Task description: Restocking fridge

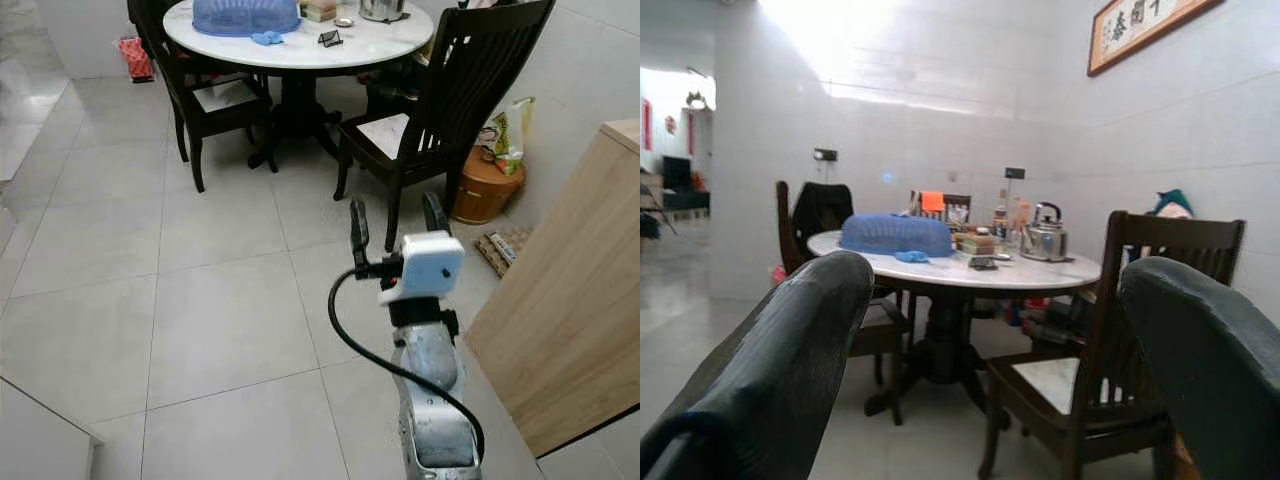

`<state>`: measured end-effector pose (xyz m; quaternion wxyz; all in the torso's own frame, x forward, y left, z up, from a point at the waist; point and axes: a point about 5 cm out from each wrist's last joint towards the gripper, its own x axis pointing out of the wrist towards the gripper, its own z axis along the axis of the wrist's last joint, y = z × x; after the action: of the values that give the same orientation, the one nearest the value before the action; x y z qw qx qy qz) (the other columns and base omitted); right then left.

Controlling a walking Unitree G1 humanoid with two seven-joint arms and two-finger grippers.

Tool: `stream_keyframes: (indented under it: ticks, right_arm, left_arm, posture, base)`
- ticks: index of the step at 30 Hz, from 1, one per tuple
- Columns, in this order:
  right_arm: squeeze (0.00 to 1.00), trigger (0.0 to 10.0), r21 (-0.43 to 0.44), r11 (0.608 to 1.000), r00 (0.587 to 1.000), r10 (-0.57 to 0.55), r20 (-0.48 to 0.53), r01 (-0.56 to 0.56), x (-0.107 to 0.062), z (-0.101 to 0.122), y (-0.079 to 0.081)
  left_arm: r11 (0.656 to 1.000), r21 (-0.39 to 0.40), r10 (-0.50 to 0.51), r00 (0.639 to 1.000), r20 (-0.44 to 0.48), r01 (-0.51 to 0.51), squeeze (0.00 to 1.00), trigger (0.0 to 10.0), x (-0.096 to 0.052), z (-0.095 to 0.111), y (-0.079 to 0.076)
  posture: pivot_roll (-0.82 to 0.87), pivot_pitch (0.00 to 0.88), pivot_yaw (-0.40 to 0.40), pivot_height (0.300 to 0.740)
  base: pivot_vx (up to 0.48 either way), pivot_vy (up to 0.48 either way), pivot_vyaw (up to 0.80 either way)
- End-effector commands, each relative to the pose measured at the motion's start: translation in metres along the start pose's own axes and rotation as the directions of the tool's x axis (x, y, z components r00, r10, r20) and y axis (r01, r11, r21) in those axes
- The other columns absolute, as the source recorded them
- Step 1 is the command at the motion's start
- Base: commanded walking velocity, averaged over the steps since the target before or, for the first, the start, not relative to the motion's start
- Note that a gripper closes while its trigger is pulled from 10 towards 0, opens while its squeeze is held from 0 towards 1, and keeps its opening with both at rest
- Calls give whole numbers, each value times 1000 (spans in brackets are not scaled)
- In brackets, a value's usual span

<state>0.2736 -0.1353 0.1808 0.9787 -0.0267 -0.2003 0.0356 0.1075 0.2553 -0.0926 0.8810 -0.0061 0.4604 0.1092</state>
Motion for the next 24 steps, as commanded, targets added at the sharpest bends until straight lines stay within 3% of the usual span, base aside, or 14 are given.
stream_keyframes:
  ticks: [1,2,4,6,8,11,14,16,18,24]
  right_arm:
    - [0,10000,-38,998,997,-44,-67,41,4,1,-6]
    - [0,10000,-20,995,984,-103,-147,101,7,-4,-14]
    - [0,10000,-11,988,967,-154,-202,155,9,-6,-21]
    - [0,10000,59,973,954,-207,-218,225,13,-3,-30]
    - [0,10000,-11,976,943,-214,-253,218,14,-4,-35]
    - [0,10000,-31,981,934,-194,-299,193,13,-9,-37]
    - [0,10000,-12,973,860,-208,-467,229,2,-30,-40]
    - [0,10000,3,973,839,-198,-506,231,0,-34,-39]
    - [0,10000,48,957,751,-193,-631,286,-9,-49,-37]
    - [0,10000,81,944,695,-176,-697,320,-17,-59,-37]
  left_arm:
    - [1000,-14,9,1000,-21,-10,0,10000,-1,-5,2]
    - [1000,-14,10,1000,-21,-10,0,10000,-2,-5,2]
    - [1000,-13,9,1000,-21,-10,0,10000,-2,-5,2]
    - [1000,-11,8,1000,-20,-8,0,10000,-2,-5,2]
    - [1000,-13,9,1000,-20,-9,0,10000,-2,-5,2]
    - [1000,-13,7,1000,-19,-8,0,10000,-2,-5,2]
    - [1000,-13,6,1000,-21,-6,0,10000,-1,-5,1]
    - [1000,-13,6,1000,-21,-6,0,10000,-1,-5,2]
    - [1000,-12,5,1000,-21,-5,0,10000,-1,-5,1]
    - [1000,-13,6,1000,-19,-7,0,10000,-1,-4,2]
  posture:
    - [-182,0,-11,740]
    - [-181,0,-10,740]
    - [-184,0,-10,740]
    - [-185,0,-11,740]
    - [-189,0,-12,740]
    - [-190,0,-10,740]
    - [-189,0,-10,740]
    - [-192,0,-9,740]
    - [-187,0,-10,740]
    - [-188,0,-9,740]
  base:
    - [0,0,0]
    - [0,0,0]
    - [0,0,0]
    - [0,0,0]
    - [0,0,0]
    - [0,0,0]
    - [0,0,0]
    - [0,0,0]
    - [0,0,0]
    - [0,0,0]
